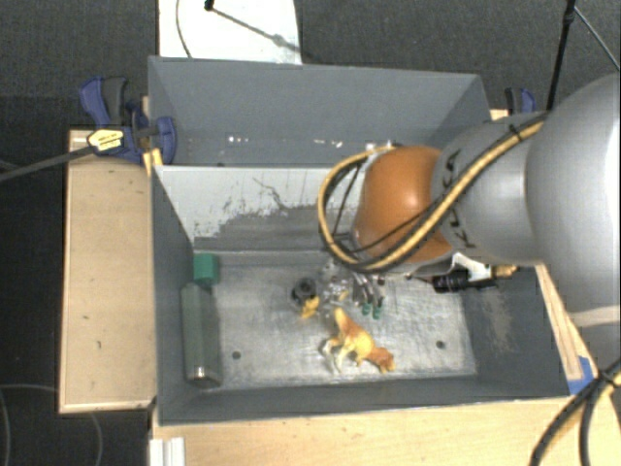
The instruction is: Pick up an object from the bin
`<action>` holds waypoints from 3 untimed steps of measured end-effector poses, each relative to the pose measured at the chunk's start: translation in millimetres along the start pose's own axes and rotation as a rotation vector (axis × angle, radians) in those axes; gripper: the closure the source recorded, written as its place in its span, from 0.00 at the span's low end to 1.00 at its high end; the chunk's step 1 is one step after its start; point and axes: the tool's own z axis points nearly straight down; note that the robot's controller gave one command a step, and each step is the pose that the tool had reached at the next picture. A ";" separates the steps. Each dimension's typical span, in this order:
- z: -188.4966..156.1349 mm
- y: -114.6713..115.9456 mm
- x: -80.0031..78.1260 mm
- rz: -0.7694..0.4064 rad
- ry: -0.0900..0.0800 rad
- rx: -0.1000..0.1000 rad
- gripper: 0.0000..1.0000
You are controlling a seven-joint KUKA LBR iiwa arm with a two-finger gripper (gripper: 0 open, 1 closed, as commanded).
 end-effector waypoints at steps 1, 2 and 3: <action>0.0 0.0 0.0 0.002 0.000 0.000 1.00; -3.5 4.1 5.0 -0.005 0.008 0.004 1.00; -35.1 -6.5 8.3 -0.012 0.048 0.015 1.00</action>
Offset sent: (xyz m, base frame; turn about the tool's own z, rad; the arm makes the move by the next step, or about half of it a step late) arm 0.0090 -0.0015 0.0651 -0.0229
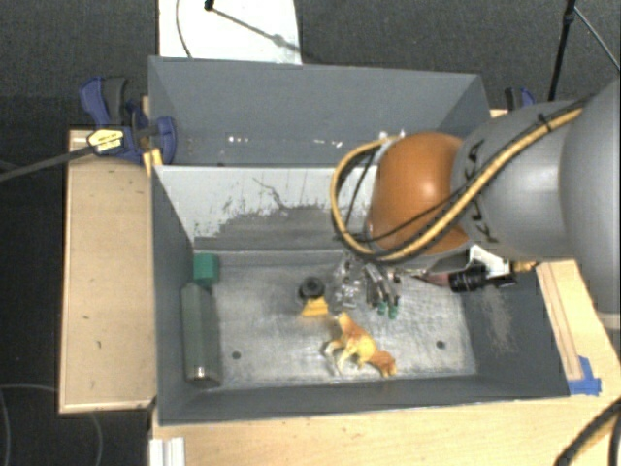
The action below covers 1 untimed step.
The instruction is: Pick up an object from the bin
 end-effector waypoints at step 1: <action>-59.8 12.7 -21.7 0.016 -0.002 -0.002 0.00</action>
Offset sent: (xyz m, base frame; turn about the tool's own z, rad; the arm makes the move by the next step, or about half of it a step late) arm 0.0000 0.0000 0.0000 0.0000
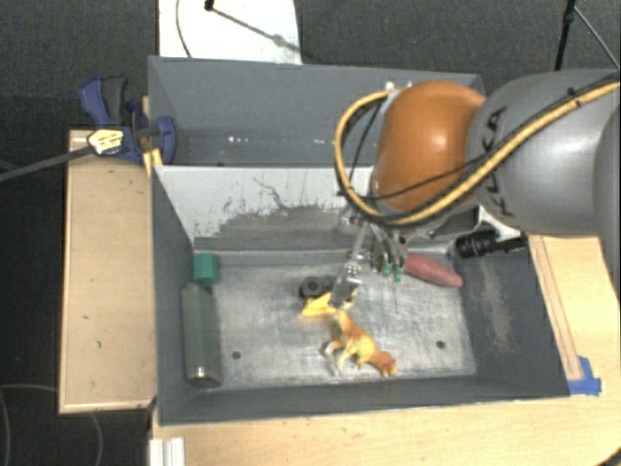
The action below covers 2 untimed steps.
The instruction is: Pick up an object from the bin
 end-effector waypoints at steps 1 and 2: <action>0.0 0.0 0.0 0.001 0.000 0.000 0.00; 105.5 0.3 10.6 -0.011 -0.004 -0.001 1.00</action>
Offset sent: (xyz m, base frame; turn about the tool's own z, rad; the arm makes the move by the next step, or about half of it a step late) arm -0.0144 0.0034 -0.1139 -0.0187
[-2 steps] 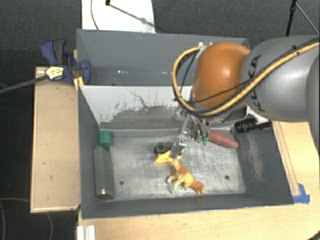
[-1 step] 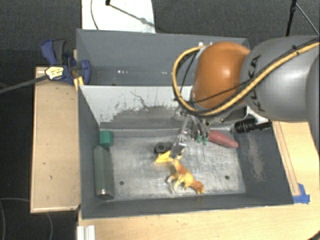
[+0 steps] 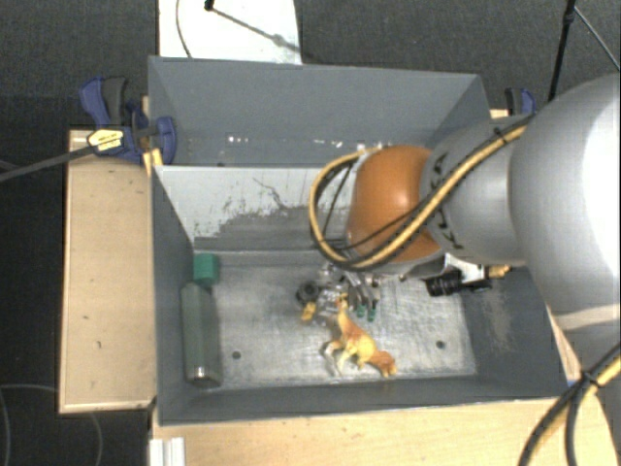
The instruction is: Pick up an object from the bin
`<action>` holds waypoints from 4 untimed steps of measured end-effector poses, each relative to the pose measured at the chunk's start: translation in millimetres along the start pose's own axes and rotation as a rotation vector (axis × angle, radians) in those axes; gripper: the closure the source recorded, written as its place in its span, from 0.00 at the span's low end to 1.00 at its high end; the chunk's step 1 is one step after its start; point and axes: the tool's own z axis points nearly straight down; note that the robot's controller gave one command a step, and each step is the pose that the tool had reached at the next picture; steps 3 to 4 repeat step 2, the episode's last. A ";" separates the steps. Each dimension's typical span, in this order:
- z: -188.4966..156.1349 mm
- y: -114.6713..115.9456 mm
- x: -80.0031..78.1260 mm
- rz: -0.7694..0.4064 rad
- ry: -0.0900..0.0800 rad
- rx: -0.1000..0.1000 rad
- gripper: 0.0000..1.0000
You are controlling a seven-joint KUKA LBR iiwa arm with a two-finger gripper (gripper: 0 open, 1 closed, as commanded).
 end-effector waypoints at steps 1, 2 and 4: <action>0.0 0.0 0.0 0.001 0.000 0.000 1.00; -155.6 -1.0 -18.2 0.010 0.002 0.001 1.00; -155.6 -1.0 -18.2 0.010 0.002 0.001 1.00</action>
Offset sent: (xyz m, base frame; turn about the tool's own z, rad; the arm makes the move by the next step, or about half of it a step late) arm 0.0151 -0.0055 0.1540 0.0030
